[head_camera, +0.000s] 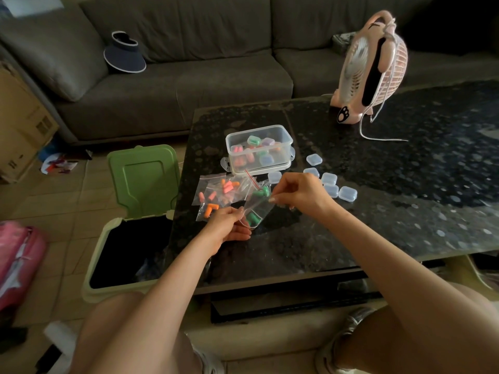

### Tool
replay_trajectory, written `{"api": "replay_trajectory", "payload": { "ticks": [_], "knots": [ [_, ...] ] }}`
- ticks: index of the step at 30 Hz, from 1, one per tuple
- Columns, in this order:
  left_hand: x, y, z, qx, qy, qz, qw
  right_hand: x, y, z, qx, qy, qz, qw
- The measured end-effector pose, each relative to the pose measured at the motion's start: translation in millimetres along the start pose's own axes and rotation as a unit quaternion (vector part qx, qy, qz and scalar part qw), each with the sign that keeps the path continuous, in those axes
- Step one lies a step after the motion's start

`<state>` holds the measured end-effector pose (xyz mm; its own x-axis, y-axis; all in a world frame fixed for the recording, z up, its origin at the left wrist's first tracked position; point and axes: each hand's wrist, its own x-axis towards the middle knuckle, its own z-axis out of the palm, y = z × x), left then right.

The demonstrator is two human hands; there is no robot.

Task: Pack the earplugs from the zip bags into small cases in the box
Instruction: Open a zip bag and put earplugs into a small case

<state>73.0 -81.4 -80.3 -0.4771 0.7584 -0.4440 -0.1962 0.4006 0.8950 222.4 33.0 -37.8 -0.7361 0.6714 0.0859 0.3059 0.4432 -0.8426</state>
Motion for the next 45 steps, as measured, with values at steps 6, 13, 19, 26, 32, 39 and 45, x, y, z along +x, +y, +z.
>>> {"api": "replay_trajectory", "payload": {
  "ticks": [6,13,19,26,32,39,45],
  "knots": [
    [-1.5,1.5,0.6,-0.007,-0.001,0.005,1.0,0.8,2.5,0.2,0.034,0.004,0.004,0.999],
    [-5.3,6.1,-1.6,-0.098,-0.027,0.077,0.992,6.6,9.1,0.4,0.04,0.054,0.032,0.997],
    [-0.7,11.8,-11.4,-0.1,0.059,0.199,0.973,14.3,40.3,-2.1,-0.251,0.103,0.041,0.962],
    [12.0,2.3,-28.1,0.033,0.273,0.216,0.937,19.1,59.5,-8.0,-0.385,0.038,0.067,0.92],
    [17.3,-2.2,-31.7,0.092,0.333,0.219,0.913,23.5,66.6,-8.2,-0.404,0.021,0.084,0.91],
    [24.1,-5.7,-37.9,0.17,0.404,0.22,0.871,25.4,71.0,-12.6,-0.421,0.073,0.093,0.899],
    [16.9,-3.0,-25.3,0.27,0.352,0.289,0.848,26.5,57.3,-8.4,-0.331,0.097,0.08,0.935]
  ]
}}
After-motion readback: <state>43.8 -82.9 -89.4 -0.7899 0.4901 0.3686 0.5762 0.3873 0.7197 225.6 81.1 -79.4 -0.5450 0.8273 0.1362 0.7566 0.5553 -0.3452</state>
